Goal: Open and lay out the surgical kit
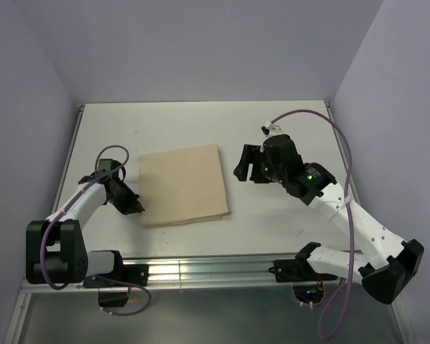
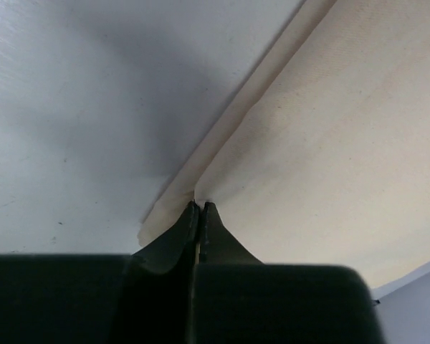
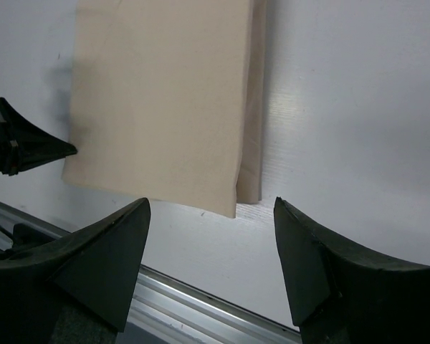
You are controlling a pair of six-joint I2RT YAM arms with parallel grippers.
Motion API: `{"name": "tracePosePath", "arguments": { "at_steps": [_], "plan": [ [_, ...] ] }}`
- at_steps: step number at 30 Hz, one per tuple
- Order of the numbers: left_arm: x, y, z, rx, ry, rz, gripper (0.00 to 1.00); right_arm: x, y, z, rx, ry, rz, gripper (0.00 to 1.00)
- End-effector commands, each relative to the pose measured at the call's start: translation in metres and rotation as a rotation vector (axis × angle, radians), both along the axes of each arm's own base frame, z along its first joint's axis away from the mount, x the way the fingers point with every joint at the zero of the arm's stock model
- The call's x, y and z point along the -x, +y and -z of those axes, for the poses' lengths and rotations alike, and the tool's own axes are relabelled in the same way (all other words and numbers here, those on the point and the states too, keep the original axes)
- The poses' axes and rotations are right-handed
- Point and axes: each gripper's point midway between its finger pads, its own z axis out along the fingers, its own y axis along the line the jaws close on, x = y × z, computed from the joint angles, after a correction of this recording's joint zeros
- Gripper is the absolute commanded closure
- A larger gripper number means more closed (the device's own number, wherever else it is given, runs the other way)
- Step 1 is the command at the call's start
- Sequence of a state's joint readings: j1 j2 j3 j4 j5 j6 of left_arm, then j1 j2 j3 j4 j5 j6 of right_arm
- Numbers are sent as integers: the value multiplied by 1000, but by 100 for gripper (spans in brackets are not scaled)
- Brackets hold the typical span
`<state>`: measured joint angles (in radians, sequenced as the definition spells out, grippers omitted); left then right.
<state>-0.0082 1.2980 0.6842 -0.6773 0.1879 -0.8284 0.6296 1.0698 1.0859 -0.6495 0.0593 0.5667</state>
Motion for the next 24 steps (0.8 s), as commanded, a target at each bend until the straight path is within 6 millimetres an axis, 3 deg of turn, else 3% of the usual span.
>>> {"name": "tracePosePath", "arguments": {
  "at_steps": [1, 4, 5, 10, 13, 14, 16, 18, 24],
  "plan": [
    [-9, -13, -20, 71, -64, 19, 100, -6, 9, -10, -8, -41, -62, 23],
    [-19, -24, -38, 137, -106, 16, 100, -9, 33, -18, -44, -78, -183, 23],
    [-25, -27, -47, 162, -128, 5, 100, -11, 50, -23, -79, -105, -255, 23],
    [-44, -49, -72, 314, -171, 7, 100, -11, 108, -35, -99, -226, -531, 10],
    [-56, -56, -83, 363, -195, -6, 100, -15, 140, -24, -70, -209, -617, 5],
    [-60, -57, -87, 377, -197, -10, 100, -19, 150, -10, -44, -180, -635, 5],
    [-66, -59, -91, 396, -212, -16, 100, -9, 174, -12, -36, -203, -708, 5],
    [-69, -64, -95, 443, -209, -35, 100, 4, 197, -2, -29, -193, -774, 6],
    [-84, -72, -96, 522, -211, -81, 100, 27, 232, 29, 4, -183, -853, 8]
  ]
}}
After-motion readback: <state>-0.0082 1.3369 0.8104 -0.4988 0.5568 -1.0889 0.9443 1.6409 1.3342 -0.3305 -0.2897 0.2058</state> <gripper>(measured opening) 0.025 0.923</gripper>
